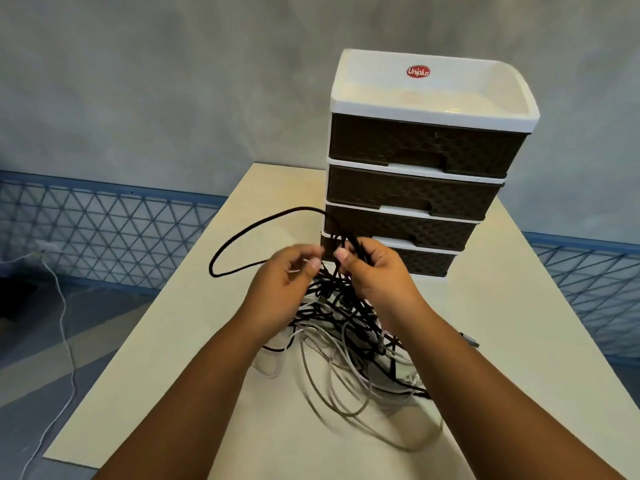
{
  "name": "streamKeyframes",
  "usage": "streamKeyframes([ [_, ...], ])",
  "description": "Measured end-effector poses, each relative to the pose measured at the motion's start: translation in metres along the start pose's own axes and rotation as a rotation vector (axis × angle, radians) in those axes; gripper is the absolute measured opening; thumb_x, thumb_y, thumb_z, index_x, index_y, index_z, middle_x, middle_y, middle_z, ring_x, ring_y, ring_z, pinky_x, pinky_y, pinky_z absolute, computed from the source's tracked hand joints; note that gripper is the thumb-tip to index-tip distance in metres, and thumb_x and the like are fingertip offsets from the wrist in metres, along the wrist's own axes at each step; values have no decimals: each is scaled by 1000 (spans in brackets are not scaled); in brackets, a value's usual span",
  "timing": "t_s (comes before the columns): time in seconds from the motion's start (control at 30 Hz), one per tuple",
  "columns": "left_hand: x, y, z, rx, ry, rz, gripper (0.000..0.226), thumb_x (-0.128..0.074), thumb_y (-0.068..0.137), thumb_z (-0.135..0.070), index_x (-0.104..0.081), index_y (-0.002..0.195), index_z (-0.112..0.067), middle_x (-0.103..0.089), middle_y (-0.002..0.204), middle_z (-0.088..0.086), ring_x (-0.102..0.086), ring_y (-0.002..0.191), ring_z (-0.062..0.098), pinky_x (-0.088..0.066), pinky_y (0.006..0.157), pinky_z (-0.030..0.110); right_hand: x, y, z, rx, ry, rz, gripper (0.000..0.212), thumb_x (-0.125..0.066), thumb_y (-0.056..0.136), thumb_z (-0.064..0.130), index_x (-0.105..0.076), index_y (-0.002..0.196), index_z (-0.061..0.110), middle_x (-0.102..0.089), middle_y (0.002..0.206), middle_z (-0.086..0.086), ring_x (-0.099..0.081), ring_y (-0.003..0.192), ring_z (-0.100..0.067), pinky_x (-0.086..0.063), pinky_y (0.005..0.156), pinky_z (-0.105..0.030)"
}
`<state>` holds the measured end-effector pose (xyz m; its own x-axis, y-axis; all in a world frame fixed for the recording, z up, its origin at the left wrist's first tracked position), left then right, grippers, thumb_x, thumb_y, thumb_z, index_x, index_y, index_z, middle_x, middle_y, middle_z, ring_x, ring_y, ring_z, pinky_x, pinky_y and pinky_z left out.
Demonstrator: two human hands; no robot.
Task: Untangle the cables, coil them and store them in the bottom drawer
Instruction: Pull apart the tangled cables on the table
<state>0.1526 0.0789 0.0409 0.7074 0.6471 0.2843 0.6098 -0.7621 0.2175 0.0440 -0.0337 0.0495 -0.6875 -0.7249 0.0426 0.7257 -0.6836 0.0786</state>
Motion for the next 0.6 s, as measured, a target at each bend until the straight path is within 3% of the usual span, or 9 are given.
streamKeyframes([
  [0.1,-10,-8,19,-80,297,144,14,-65,93,-23,-66,106,-28,-62,108,-15,-55,104,-4,-42,86,12,3,-1,-1,-4,-26,-15,17,-58,97,14,-62,82,21,-54,67,3,-46,44,2,-33,49,-10],
  [0.23,-9,-18,29,-180,377,157,15,-69,87,-15,-60,87,-27,-58,91,-17,-52,94,0,-41,71,15,14,-1,-1,-48,2,-161,10,-57,98,17,-62,89,18,-54,70,-1,-44,43,2,-33,47,-11],
  [0.33,-7,-20,41,-164,435,238,16,-70,86,-19,-61,87,-32,-58,91,-19,-53,94,2,-47,75,25,22,-2,7,-56,48,-222,9,-58,98,16,-61,90,16,-53,68,-3,-38,39,2,-31,42,-14],
  [0.5,-4,-23,48,-97,396,330,11,-74,85,-29,-64,91,-30,-59,95,-19,-52,93,-4,-40,71,13,32,-16,38,12,42,-274,4,-59,97,17,-62,98,15,-53,64,2,-39,46,-2,-30,45,-16],
  [0.6,-2,-26,51,-105,401,367,15,-73,85,-32,-65,97,-34,-59,101,-23,-52,101,-5,-44,83,21,37,-30,64,73,32,-307,11,-58,97,16,-62,105,10,-53,67,0,-35,48,-6,-27,45,-19],
])
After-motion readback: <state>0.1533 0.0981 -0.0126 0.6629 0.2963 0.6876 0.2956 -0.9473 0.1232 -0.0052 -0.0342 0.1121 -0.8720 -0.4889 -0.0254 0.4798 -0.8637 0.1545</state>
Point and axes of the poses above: each hand's wrist, its own y-axis towards the middle knuckle, its own x-axis out of the back of the hand, z = x × y, the point moved 5 cm from there along y, towards the middle knuckle
